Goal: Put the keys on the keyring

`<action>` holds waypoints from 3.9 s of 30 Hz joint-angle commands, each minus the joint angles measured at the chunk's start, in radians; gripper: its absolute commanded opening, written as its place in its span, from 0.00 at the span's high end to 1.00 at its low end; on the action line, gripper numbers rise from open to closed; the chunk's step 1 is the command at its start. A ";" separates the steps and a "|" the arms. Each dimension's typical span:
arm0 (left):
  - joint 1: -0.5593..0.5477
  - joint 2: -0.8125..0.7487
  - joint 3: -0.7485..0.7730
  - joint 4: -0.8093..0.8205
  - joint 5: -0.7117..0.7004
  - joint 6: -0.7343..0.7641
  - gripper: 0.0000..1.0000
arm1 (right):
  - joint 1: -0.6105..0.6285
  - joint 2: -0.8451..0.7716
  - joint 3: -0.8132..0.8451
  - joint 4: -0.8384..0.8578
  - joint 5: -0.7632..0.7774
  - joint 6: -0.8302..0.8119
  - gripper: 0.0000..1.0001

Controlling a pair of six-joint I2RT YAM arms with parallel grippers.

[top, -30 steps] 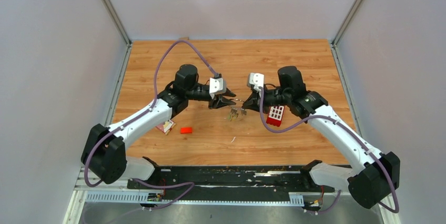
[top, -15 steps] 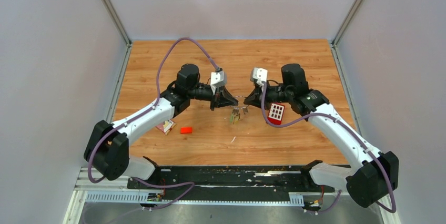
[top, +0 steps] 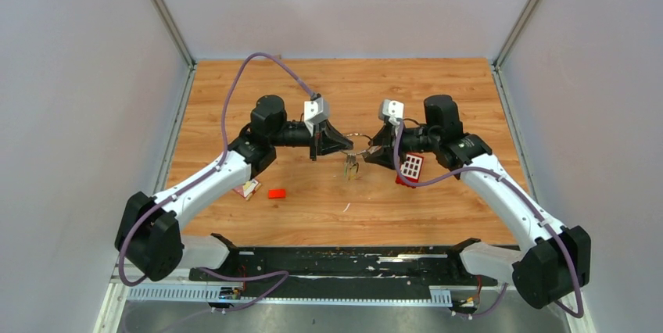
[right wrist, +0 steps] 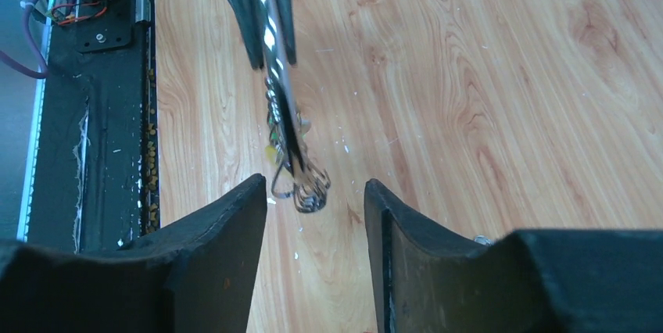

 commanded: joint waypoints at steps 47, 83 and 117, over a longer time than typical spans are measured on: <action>0.008 -0.018 -0.015 -0.046 0.032 0.115 1.00 | -0.044 -0.020 0.046 -0.166 -0.037 -0.265 0.98; 0.004 0.086 0.007 -0.054 0.031 0.197 0.42 | 0.308 -0.058 0.040 -0.152 0.618 -0.494 1.00; -0.039 0.319 0.136 -0.080 0.199 0.194 0.96 | 0.384 -0.065 -0.001 -0.107 0.732 -0.503 1.00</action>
